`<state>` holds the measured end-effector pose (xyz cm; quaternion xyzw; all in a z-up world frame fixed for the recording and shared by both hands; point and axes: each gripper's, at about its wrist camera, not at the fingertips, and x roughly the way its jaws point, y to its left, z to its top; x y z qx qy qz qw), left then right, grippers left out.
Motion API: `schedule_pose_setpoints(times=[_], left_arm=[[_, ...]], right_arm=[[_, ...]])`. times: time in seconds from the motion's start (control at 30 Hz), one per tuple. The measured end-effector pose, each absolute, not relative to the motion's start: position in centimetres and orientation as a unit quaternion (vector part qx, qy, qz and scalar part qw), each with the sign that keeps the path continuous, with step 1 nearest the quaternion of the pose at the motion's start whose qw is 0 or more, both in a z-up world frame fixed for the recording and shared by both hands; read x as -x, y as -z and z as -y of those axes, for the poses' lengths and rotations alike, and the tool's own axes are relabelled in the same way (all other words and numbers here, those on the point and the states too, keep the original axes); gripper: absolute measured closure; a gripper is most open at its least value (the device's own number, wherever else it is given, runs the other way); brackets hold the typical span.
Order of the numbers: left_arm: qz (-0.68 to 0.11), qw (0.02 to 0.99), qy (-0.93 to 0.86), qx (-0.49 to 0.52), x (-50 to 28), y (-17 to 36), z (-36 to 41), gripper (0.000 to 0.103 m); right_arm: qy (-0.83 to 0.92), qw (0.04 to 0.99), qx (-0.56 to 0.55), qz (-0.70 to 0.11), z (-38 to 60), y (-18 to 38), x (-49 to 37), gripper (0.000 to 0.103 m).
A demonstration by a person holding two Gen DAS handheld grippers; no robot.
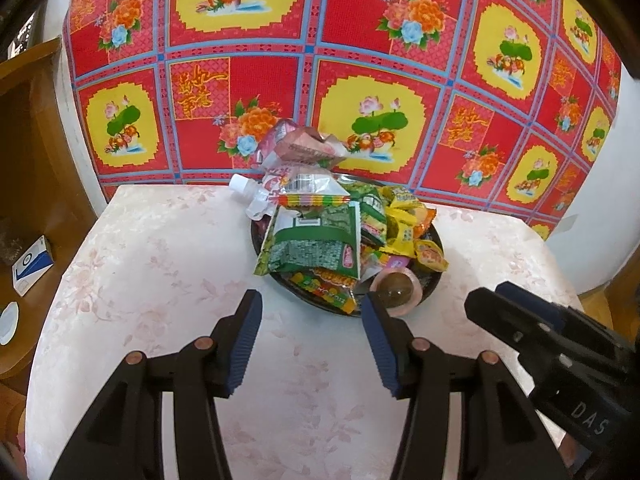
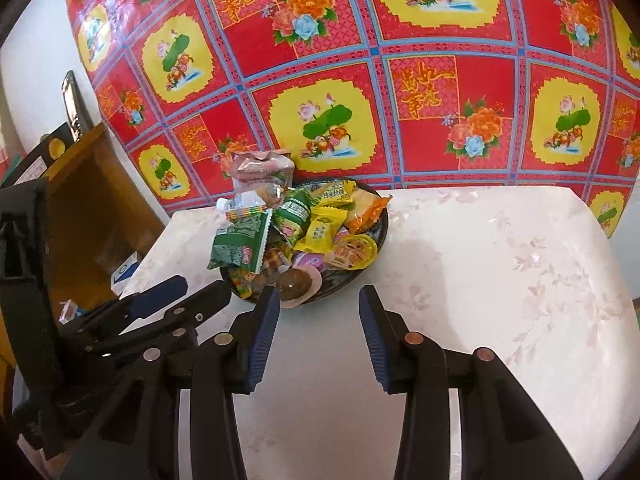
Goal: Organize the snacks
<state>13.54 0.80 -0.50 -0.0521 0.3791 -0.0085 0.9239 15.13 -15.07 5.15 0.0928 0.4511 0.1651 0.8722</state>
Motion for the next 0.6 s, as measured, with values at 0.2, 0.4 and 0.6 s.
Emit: schedule_pose_setpoints(times=[0.2,0.4,0.6], left_arm=[[-0.380,0.924,0.001,0.048,-13.7,1.3,-0.8,0.049],[-0.378,0.925,-0.002,0.049,-13.7,1.2,-0.9,0.049],[-0.380,0.924,-0.006,0.041,-13.6,1.5,-0.7,0.049]], right_arm=[[-0.158,0.871,-0.090,-0.457,14.8,-3.8,-14.9,0.060],[-0.161,0.873,-0.081,-0.453,14.4,-3.8,-14.7,0.060],[-0.150,0.880,-0.071,-0.445,14.2,-3.8,-14.5,0.060]])
